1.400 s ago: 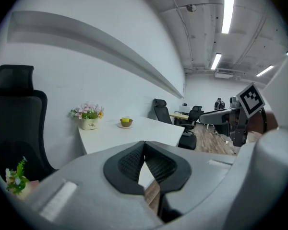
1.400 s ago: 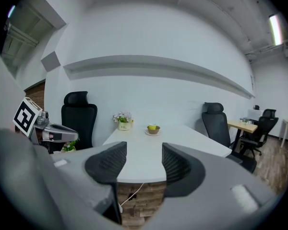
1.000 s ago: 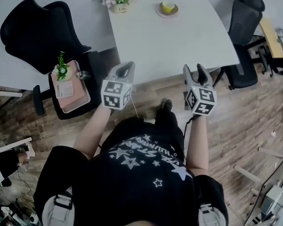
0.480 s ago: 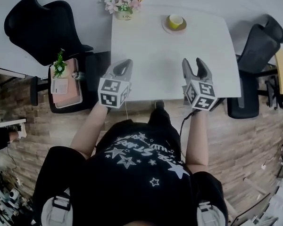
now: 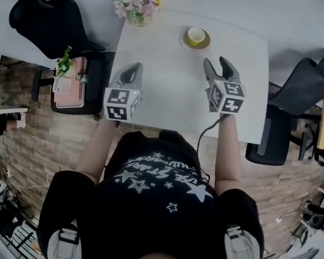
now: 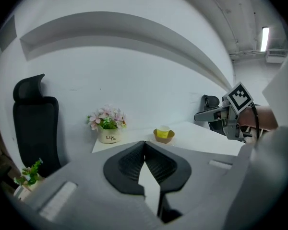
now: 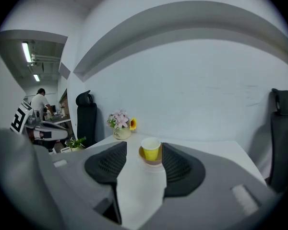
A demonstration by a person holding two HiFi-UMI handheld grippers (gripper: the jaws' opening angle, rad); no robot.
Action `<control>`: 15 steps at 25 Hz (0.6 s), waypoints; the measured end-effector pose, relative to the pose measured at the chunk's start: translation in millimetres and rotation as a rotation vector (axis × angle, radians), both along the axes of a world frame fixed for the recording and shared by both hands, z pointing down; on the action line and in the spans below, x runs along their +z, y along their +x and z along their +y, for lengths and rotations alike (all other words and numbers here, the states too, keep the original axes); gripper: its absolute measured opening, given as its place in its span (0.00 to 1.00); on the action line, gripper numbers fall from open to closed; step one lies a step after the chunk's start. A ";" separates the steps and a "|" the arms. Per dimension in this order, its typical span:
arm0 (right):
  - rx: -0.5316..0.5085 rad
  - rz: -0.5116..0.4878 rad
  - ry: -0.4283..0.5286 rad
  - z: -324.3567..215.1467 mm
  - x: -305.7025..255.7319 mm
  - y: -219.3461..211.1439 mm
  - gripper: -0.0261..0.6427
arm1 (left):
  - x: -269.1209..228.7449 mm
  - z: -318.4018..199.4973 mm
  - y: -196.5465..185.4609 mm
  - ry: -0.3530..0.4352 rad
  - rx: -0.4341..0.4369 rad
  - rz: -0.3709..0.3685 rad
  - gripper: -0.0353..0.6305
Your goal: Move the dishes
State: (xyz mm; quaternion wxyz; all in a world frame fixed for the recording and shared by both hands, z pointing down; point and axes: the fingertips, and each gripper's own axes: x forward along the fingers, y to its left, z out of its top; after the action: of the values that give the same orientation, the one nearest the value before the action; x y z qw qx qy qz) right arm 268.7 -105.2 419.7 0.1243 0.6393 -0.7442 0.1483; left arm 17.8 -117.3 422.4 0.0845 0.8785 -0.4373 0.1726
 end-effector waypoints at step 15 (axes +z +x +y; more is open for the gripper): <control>-0.234 0.051 -0.192 -100.8 55.5 -7.3 0.53 | 3.0 -32.2 4.0 -0.012 -0.156 -0.048 0.07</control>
State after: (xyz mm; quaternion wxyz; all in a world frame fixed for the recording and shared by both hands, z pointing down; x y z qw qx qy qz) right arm 261.4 -206.0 475.2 0.2204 0.5368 -0.7926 0.1872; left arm 21.8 -149.5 425.4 0.0925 0.8369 -0.5053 0.1889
